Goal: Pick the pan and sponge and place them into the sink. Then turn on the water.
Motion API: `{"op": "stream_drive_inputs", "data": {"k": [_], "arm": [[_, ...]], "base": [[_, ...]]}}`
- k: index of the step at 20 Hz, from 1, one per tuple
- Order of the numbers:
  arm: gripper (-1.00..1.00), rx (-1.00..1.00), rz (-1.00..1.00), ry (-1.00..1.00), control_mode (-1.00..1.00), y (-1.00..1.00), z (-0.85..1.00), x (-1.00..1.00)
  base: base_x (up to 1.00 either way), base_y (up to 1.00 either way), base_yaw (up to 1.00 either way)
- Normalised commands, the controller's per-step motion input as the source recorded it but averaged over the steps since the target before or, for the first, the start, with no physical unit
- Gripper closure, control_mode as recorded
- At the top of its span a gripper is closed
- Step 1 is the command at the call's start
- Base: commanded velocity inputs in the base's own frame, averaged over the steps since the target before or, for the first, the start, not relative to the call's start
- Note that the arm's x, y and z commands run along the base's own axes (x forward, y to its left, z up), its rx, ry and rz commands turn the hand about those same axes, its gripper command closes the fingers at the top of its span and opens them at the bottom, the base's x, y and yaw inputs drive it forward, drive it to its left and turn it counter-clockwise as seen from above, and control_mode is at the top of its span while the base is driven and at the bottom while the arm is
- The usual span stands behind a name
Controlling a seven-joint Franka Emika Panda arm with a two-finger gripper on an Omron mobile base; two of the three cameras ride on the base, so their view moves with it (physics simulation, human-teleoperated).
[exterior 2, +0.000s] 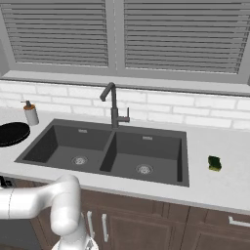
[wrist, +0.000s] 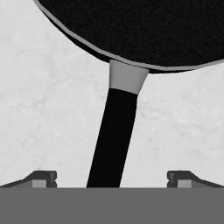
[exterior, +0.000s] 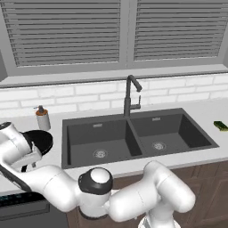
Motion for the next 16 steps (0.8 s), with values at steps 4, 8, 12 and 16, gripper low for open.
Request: {"op": "stream_drive_inputs", "data": {"k": [4, 8, 12, 16], "arm": [[-1.0, 0.0, 0.0, 0.0, -1.0, 0.24, 0.0, 0.33], [-1.0, 0.0, 0.0, 0.0, -1.0, 0.06, -0.03, 0.16], [-1.0, 0.0, 0.0, 0.05, -1.0, 0.0, -0.27, 0.0], [-1.0, 0.0, 0.0, 0.0, -1.0, 0.0, -0.36, 0.0]], "base": [[0.0, 0.0, 0.0], [0.0, 0.0, 0.0], [0.0, 0.0, 0.0], [0.0, 0.0, 0.0]]}}
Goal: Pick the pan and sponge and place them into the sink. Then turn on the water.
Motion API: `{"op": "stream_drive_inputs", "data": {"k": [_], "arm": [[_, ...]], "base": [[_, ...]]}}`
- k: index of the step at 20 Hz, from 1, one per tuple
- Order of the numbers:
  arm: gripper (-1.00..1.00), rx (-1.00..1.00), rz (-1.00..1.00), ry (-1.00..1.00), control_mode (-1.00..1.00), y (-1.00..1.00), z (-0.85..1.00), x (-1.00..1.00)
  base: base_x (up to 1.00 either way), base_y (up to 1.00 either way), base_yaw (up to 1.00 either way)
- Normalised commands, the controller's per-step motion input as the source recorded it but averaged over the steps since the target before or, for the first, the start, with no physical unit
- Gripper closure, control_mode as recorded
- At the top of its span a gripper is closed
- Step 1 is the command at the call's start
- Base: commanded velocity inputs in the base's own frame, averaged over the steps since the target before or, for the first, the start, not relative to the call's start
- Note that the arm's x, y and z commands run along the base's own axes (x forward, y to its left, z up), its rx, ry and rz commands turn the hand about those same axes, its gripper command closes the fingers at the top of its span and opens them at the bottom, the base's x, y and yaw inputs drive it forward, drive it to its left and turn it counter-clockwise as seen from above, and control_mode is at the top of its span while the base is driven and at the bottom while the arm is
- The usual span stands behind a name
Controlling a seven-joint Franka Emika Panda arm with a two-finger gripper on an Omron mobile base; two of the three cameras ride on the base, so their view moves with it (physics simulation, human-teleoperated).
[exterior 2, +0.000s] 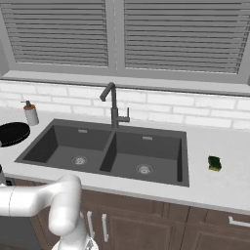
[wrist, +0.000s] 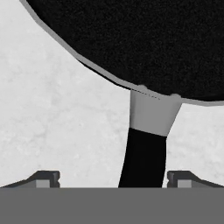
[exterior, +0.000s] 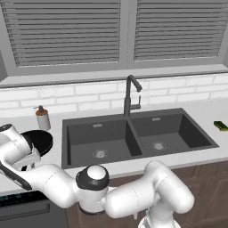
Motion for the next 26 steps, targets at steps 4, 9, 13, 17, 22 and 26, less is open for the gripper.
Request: {"op": "stream_drive_inputs", "data": {"k": [4, 9, 13, 17, 22, 26], "arm": [[-1.0, 0.0, 0.0, 0.0, -1.0, 0.0, -0.14, 0.0], [-1.0, 0.0, 0.0, 0.0, -1.0, 0.0, -0.07, 0.0], [1.0, 0.0, 0.0, 0.0, -1.0, 0.0, -0.02, 0.0], [1.0, 0.0, -0.03, 0.0, -1.0, 0.0, 0.0, -0.11], [1.0, 0.0, -0.23, -0.04, -1.0, -0.29, 0.09, -0.2], [1.0, 0.0, -0.32, -0.1, -1.0, -0.44, 0.21, -0.08]], "base": [[0.0, 0.0, 0.0], [0.0, 0.0, 0.0], [0.0, 0.0, 0.0], [0.0, 0.0, 0.0], [0.0, 0.0, 0.0], [0.0, 0.0, 0.0]]}}
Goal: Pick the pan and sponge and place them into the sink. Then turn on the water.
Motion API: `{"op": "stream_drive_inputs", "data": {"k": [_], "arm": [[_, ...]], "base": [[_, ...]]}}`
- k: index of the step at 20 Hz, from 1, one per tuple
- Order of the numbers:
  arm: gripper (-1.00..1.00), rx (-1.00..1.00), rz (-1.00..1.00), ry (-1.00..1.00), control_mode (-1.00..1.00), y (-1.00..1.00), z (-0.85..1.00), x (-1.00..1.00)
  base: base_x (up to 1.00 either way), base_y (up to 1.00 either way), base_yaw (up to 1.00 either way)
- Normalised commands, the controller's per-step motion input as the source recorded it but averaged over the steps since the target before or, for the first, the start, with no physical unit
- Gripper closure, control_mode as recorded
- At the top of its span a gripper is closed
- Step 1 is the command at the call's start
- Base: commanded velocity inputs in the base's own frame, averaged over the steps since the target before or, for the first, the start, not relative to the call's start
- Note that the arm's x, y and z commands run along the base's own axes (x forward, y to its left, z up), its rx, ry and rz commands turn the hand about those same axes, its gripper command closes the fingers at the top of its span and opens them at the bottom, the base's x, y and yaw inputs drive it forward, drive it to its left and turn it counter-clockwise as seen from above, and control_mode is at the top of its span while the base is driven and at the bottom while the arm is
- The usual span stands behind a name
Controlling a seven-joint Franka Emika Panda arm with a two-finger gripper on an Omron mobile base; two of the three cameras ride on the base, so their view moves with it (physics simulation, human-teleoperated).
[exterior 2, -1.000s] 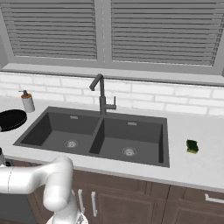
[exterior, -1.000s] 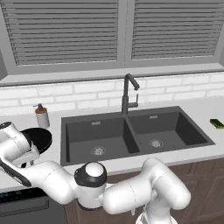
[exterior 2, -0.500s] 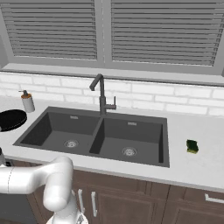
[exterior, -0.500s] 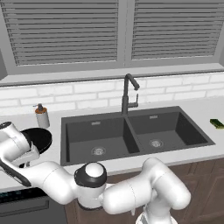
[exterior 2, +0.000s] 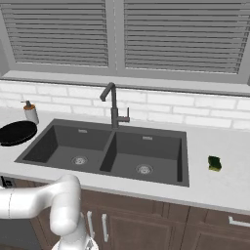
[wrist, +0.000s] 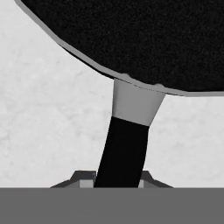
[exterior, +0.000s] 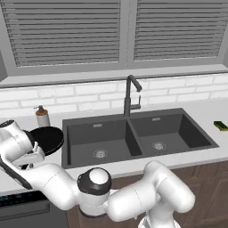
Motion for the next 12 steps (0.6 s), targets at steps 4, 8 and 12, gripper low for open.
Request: {"op": "stream_drive_inputs", "data": {"k": [4, 8, 12], "arm": [[1.0, 0.02, -0.28, -0.13, -1.0, -0.38, 0.25, -0.09], [1.0, 0.08, -0.2, -0.09, -1.0, -0.35, 0.17, -0.01], [1.0, 0.16, -0.16, -0.01, -1.0, -0.47, 0.03, 0.0]], "base": [[0.0, 0.0, 0.0], [0.0, 0.0, 0.0], [0.0, 0.0, 0.0]]}}
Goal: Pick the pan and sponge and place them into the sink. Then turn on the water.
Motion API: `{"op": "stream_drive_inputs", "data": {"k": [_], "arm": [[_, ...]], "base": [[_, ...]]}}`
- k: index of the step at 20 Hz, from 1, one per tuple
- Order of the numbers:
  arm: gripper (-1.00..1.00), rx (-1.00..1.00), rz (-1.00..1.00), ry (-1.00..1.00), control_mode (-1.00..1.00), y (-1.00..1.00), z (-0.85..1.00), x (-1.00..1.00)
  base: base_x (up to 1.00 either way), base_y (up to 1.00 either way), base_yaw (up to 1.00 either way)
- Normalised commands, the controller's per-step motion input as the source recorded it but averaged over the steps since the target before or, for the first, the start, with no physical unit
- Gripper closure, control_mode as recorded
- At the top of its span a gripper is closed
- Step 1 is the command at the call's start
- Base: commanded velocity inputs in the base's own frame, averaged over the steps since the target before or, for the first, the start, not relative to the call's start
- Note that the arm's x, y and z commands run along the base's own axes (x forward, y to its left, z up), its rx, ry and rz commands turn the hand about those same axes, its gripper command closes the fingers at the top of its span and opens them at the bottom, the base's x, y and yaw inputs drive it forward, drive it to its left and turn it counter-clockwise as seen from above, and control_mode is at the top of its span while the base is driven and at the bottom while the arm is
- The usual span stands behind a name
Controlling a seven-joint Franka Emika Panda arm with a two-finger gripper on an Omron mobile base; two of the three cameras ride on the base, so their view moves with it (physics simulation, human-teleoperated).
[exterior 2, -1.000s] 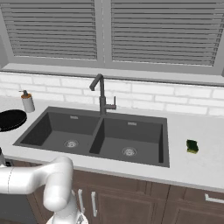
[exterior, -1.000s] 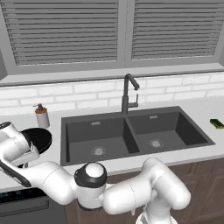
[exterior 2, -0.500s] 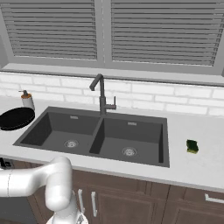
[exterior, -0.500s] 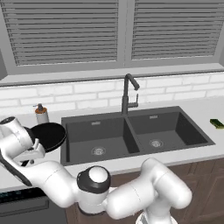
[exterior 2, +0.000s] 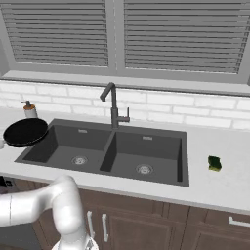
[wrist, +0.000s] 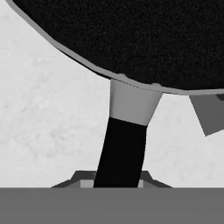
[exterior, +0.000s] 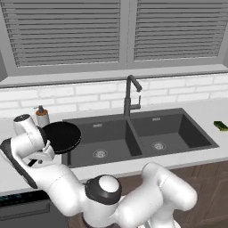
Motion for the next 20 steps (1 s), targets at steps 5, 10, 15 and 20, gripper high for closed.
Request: {"op": "stream_drive_inputs", "data": {"k": [5, 10, 15, 20], "arm": [[1.0, 0.14, -0.19, 0.0, -1.0, -0.63, 0.0, 0.08], [1.0, 0.07, -0.24, 0.01, -1.0, -0.69, 0.08, 0.05], [1.0, 0.02, -0.24, 0.03, -1.0, -0.62, 0.05, 0.09], [1.0, 0.0, -0.13, 0.11, -1.0, -0.26, 0.0, 0.52]], "base": [[0.0, 0.0, 0.0], [0.0, 0.0, 0.0], [0.0, 0.0, 0.0], [0.0, 0.0, 0.0]]}}
